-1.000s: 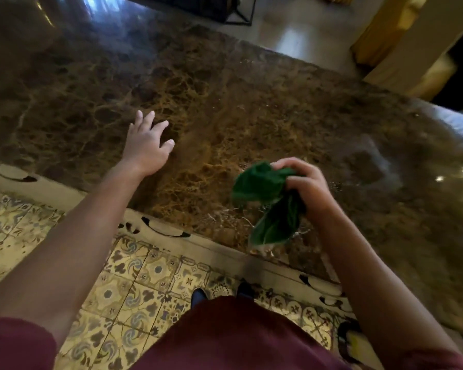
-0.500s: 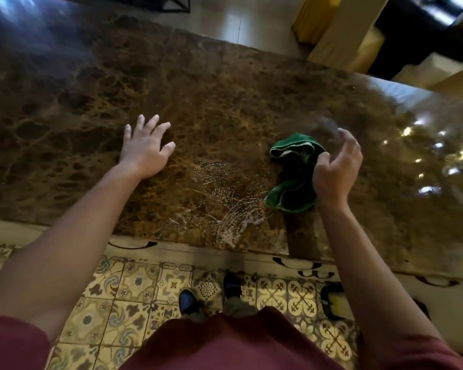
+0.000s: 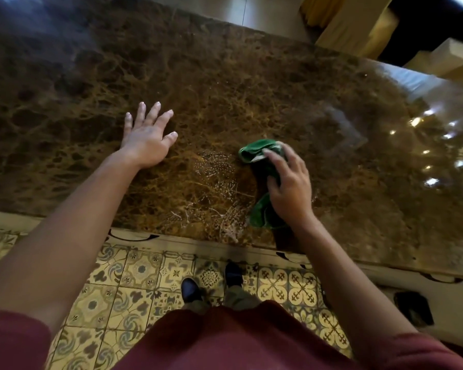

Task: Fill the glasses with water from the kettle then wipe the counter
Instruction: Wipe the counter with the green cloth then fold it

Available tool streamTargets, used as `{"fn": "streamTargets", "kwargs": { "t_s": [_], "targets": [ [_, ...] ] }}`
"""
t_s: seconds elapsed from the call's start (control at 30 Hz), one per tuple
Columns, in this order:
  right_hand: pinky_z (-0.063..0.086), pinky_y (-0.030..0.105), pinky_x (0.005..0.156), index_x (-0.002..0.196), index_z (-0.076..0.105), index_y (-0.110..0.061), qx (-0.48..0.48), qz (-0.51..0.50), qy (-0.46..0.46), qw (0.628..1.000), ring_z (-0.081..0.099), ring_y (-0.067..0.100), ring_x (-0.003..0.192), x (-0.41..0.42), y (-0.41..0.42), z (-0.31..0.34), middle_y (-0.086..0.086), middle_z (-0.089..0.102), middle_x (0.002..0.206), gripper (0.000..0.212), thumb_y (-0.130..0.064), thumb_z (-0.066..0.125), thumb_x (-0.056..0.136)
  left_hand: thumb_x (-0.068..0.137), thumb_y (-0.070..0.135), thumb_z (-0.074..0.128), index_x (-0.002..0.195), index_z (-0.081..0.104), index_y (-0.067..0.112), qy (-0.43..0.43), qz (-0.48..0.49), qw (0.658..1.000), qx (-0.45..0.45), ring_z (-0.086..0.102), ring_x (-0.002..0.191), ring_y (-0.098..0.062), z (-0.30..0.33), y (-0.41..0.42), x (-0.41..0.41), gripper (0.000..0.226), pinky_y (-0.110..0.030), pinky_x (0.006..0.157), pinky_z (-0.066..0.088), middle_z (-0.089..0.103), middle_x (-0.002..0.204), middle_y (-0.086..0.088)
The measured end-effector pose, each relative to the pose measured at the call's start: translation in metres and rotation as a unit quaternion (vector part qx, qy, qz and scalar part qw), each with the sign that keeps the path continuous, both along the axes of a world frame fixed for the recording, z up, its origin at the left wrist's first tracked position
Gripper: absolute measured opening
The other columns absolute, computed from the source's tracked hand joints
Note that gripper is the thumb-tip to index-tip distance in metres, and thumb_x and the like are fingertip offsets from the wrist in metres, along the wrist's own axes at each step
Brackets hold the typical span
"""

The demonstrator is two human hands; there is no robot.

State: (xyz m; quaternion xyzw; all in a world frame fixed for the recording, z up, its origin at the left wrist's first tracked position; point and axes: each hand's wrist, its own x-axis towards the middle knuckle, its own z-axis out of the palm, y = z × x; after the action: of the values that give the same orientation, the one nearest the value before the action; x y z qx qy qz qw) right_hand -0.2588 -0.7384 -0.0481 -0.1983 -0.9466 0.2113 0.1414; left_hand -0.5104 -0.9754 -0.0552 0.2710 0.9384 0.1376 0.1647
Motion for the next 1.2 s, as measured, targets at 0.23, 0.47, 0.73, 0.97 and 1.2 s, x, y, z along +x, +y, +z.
{"fn": "streamTargets", "kwargs": {
  "t_s": [0.23, 0.47, 0.73, 0.97, 1.2],
  "targets": [
    [0.034, 0.052, 0.122, 0.150, 0.058, -0.025, -0.041, 0.096, -0.023, 0.994, 0.039, 0.028, 0.150, 0.018, -0.041, 0.013, 0.007, 0.043, 0.164, 0.054, -0.026, 0.068, 0.097, 0.108, 0.046, 0.034, 0.162, 0.014, 0.030, -0.008, -0.001, 1.000, 0.000, -0.019, 0.155, -0.021, 0.008, -0.001, 0.003, 0.060, -0.049, 0.123, -0.015, -0.007, 0.171, 0.002],
    [0.043, 0.059, 0.114, 0.147, 0.060, -0.031, 0.006, 0.233, -0.103, 0.967, 0.032, 0.034, 0.153, 0.056, 0.003, 0.042, 0.008, 0.036, 0.167, 0.061, -0.027, 0.074, 0.087, 0.108, 0.045, 0.034, 0.163, 0.013, 0.029, -0.015, -0.003, 1.000, -0.001, -0.020, 0.155, -0.022, 0.011, -0.001, 0.004, 0.061, -0.049, 0.123, -0.015, -0.008, 0.171, 0.001],
    [0.053, 0.051, 0.100, 0.132, 0.065, -0.027, 0.055, 0.138, -0.068, 0.987, 0.048, 0.032, 0.127, 0.052, -0.064, 0.023, 0.011, 0.045, 0.145, 0.069, -0.052, 0.088, 0.072, 0.108, 0.043, 0.038, 0.162, 0.014, 0.029, -0.025, -0.005, 1.000, 0.003, -0.019, 0.155, -0.023, 0.014, -0.001, 0.002, 0.061, -0.049, 0.123, -0.014, -0.007, 0.171, 0.000],
    [0.050, 0.050, 0.104, 0.142, 0.058, -0.025, 0.088, 0.029, -0.076, 0.993, 0.054, 0.033, 0.125, 0.019, -0.137, 0.032, 0.012, 0.051, 0.143, 0.079, -0.078, 0.061, 0.083, 0.108, 0.026, 0.045, 0.159, 0.030, 0.026, -0.090, 0.009, 0.993, 0.080, -0.013, 0.156, -0.021, 0.029, -0.010, -0.001, 0.053, -0.046, 0.124, -0.013, 0.005, 0.171, 0.001],
    [0.027, 0.060, 0.125, 0.137, 0.069, -0.032, 0.136, 0.386, -0.009, 0.912, 0.026, 0.036, 0.159, 0.005, -0.072, 0.059, 0.007, 0.043, 0.166, 0.045, -0.037, 0.078, 0.092, 0.106, 0.023, 0.047, 0.160, 0.028, 0.025, -0.060, 0.006, 0.996, 0.061, -0.011, 0.157, -0.023, 0.029, -0.008, 0.003, 0.057, -0.047, 0.125, -0.010, 0.005, 0.171, 0.000]
  ]
}}
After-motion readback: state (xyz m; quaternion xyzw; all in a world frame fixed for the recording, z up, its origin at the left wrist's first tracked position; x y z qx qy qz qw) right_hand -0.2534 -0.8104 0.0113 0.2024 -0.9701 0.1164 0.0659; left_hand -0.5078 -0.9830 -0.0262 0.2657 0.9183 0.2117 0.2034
